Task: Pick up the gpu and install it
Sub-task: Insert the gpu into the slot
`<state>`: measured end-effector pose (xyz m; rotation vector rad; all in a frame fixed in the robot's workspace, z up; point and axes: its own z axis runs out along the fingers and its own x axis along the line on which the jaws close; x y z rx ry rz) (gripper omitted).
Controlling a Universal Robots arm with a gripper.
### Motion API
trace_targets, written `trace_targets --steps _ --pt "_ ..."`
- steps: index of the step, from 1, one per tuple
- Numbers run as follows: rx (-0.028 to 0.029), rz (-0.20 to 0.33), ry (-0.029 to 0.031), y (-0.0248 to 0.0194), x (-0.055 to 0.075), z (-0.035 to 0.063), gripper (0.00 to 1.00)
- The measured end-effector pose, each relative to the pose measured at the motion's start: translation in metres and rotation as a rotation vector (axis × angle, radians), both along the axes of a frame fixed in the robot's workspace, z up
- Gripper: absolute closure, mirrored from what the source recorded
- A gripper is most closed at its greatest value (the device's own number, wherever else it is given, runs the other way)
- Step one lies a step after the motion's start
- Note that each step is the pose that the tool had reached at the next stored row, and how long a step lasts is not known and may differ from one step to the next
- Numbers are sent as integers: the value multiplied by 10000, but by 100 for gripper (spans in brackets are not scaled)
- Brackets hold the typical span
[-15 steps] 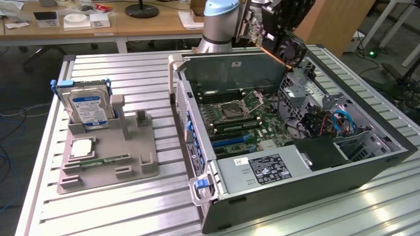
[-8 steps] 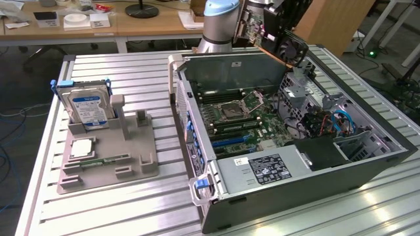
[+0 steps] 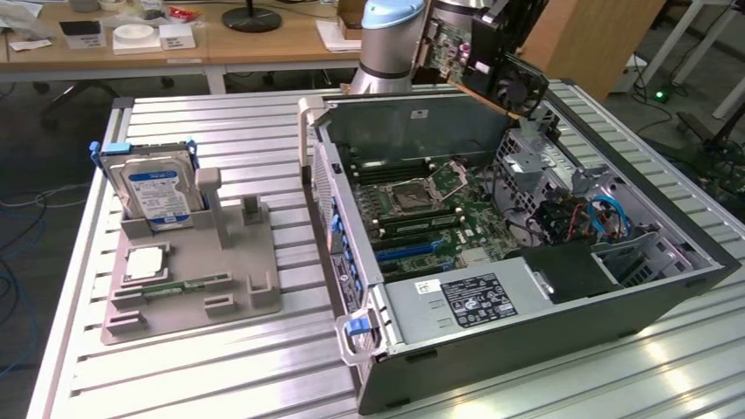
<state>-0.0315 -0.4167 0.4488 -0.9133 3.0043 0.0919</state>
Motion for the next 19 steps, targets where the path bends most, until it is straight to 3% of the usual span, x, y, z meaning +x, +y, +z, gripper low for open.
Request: trace_targets --steps 19 --pt "0 2295 0 -1 -10 0 72"
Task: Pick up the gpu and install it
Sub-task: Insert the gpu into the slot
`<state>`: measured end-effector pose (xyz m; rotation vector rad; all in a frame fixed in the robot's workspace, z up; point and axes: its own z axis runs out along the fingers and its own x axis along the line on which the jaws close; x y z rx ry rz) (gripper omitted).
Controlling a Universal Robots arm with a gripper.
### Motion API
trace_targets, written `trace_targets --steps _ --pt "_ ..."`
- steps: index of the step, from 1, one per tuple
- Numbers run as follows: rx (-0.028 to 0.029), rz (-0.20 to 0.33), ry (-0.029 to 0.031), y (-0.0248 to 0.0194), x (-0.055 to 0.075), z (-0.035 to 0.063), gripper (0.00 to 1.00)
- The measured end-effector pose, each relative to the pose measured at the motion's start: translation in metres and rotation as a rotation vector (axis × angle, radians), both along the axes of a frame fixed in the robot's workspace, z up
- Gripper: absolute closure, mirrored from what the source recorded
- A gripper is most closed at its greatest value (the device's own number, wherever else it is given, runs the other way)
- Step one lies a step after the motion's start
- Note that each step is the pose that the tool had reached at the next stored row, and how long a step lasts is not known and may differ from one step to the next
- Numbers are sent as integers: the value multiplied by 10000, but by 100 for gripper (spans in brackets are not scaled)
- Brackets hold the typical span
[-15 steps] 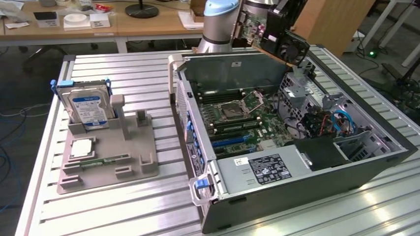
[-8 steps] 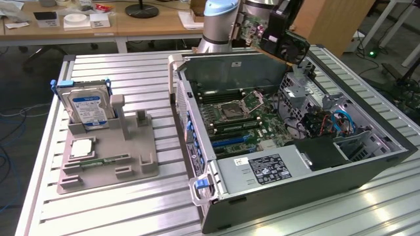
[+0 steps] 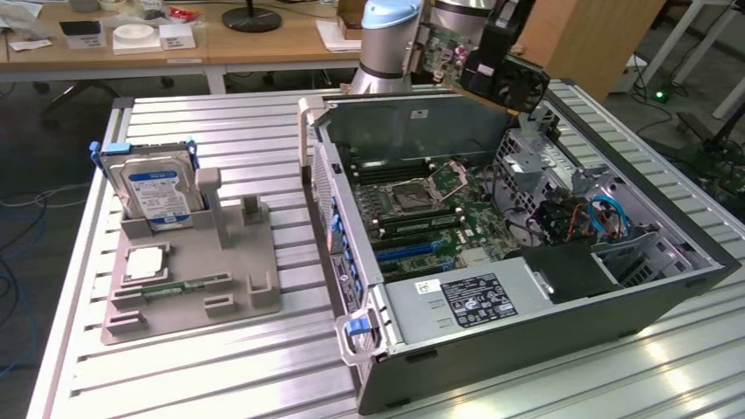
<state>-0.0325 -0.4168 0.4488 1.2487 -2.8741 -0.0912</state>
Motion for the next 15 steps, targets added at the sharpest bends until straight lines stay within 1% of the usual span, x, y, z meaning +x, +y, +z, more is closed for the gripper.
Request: trace_targets --steps 5,15 --pt "4 545 -1 0 -5 -1 72" --pt "4 1819 -1 0 -8 -1 72"
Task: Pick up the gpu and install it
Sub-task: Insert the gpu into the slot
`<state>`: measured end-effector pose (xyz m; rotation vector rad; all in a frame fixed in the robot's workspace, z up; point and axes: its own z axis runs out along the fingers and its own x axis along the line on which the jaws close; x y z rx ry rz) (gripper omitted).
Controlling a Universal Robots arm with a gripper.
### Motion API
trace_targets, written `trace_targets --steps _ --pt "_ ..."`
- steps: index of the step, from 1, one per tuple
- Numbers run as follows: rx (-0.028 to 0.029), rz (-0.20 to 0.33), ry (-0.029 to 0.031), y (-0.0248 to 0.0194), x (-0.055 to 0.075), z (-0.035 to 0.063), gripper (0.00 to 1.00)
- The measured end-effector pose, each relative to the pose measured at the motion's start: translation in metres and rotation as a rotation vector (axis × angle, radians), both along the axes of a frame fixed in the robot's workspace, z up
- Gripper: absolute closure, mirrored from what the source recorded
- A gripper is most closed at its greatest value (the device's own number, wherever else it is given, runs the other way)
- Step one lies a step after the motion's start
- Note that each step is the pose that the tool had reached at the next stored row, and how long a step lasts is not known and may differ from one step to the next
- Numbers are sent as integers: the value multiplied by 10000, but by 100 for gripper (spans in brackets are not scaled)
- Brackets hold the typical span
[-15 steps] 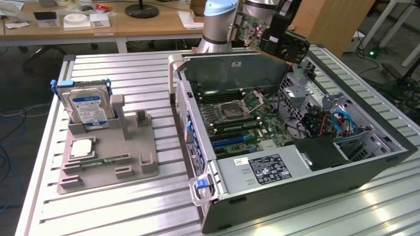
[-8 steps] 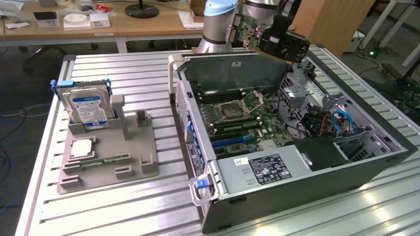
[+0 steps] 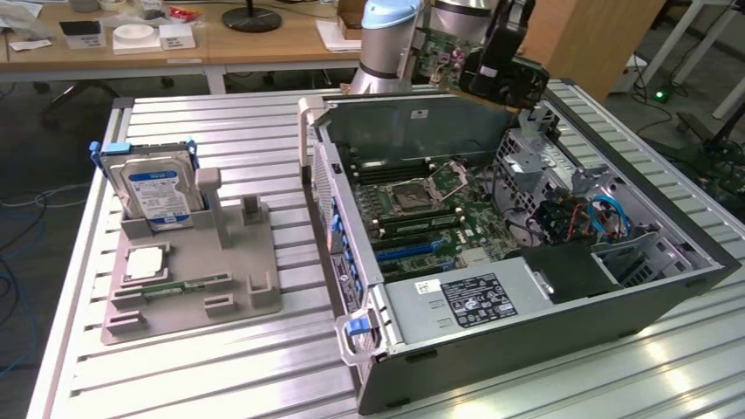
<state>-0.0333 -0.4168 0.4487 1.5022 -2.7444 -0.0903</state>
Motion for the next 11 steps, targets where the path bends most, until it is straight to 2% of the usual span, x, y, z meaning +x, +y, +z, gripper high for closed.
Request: trace_targets --steps 11 --pt "0 1468 0 0 -3 -1 72"
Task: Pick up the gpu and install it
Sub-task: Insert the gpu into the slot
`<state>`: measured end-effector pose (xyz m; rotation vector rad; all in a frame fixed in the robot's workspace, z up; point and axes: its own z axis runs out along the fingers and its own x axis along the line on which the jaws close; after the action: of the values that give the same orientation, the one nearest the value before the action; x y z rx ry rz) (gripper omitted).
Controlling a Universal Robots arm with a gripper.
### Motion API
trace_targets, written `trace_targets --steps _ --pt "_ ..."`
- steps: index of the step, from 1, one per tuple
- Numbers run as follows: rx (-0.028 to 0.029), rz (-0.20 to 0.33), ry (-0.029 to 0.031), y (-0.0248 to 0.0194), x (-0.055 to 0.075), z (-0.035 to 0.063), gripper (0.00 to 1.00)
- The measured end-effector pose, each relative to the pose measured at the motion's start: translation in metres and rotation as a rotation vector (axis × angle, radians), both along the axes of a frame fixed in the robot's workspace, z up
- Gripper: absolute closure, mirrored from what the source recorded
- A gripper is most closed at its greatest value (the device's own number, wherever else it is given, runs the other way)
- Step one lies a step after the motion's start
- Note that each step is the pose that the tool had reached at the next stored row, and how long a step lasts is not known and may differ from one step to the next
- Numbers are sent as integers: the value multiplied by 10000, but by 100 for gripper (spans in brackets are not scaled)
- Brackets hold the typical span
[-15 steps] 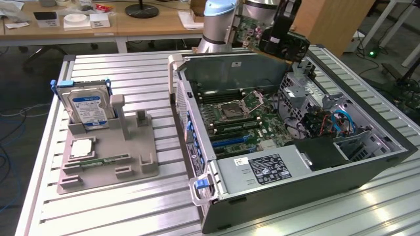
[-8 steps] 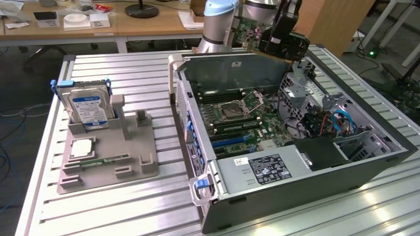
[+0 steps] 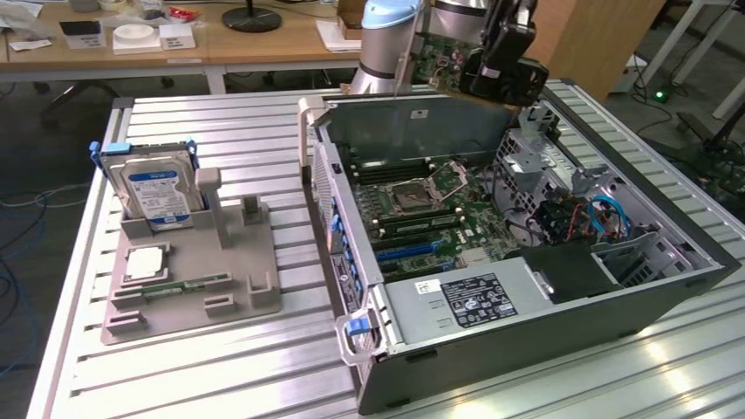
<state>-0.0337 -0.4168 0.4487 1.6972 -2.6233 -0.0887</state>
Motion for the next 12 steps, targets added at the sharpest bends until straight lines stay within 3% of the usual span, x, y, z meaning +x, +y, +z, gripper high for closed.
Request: trace_targets --steps 12 --pt "0 1834 0 0 0 -2 72"
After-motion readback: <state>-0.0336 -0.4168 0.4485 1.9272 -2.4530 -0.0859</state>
